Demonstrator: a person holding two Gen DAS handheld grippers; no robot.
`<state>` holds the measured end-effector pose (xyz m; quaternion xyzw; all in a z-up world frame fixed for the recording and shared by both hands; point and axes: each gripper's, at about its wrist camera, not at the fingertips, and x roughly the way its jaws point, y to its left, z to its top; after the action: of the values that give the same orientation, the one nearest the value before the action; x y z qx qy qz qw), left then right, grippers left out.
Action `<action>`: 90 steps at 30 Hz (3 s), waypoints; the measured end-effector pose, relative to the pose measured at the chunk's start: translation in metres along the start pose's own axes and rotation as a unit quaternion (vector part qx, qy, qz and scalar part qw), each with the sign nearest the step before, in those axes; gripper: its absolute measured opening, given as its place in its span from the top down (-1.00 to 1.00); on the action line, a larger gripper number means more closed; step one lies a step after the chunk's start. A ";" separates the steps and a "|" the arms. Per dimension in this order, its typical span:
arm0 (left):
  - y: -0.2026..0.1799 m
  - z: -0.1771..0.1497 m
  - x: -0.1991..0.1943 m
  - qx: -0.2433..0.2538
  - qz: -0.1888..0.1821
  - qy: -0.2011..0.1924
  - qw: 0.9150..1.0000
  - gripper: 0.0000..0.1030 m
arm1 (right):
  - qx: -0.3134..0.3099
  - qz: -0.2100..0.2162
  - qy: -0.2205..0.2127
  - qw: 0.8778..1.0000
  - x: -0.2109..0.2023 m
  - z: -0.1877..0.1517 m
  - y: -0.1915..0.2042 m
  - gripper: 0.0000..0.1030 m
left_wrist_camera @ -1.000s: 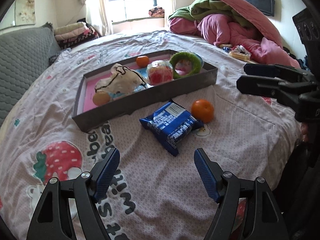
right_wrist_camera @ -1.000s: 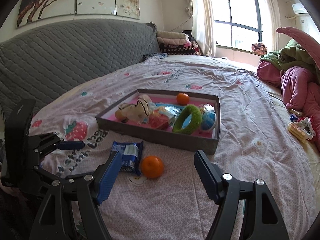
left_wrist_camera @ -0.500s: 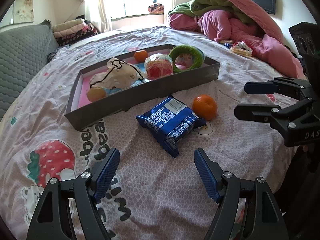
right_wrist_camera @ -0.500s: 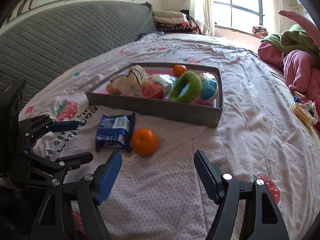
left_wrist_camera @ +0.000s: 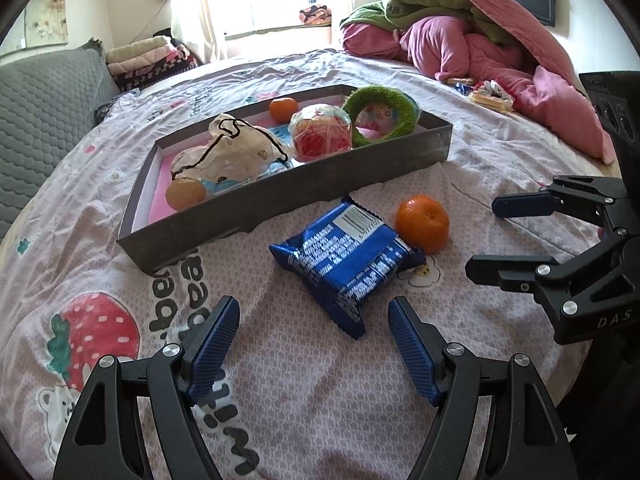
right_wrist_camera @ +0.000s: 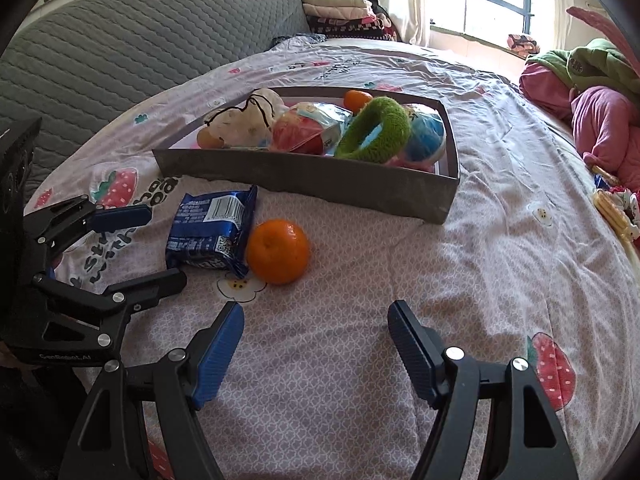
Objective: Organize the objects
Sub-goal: 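Move both grippers toward the blue snack packet and orange on the sheet, then grasp the blue snack packet with the left gripper while the right grasps the orange, then lift and carry the snack packet and orange over the tray with both grippers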
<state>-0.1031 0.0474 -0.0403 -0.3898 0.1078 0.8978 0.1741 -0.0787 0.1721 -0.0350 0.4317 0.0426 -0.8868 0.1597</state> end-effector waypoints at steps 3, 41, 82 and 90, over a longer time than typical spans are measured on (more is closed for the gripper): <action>0.001 0.004 0.005 0.002 0.002 0.000 1.000 -0.51 | 0.002 -0.001 0.000 1.000 0.000 0.001 0.000 -0.44; 0.018 0.037 0.054 0.000 -0.052 0.026 0.998 -0.66 | -0.131 -0.048 -0.019 0.990 0.028 0.028 0.028 -0.19; 0.008 0.037 0.033 0.020 -0.063 0.010 0.998 -0.25 | -0.068 0.003 -0.042 0.997 0.011 0.042 0.006 0.27; 0.009 0.044 0.014 0.014 -0.056 -0.011 0.998 -0.25 | -0.060 0.013 -0.065 0.996 0.003 0.051 0.010 0.27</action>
<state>-0.1452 0.0571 -0.0206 -0.3827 0.0959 0.8894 0.2310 -0.1158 0.1513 -0.0050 0.3630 0.0797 -0.9068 0.1989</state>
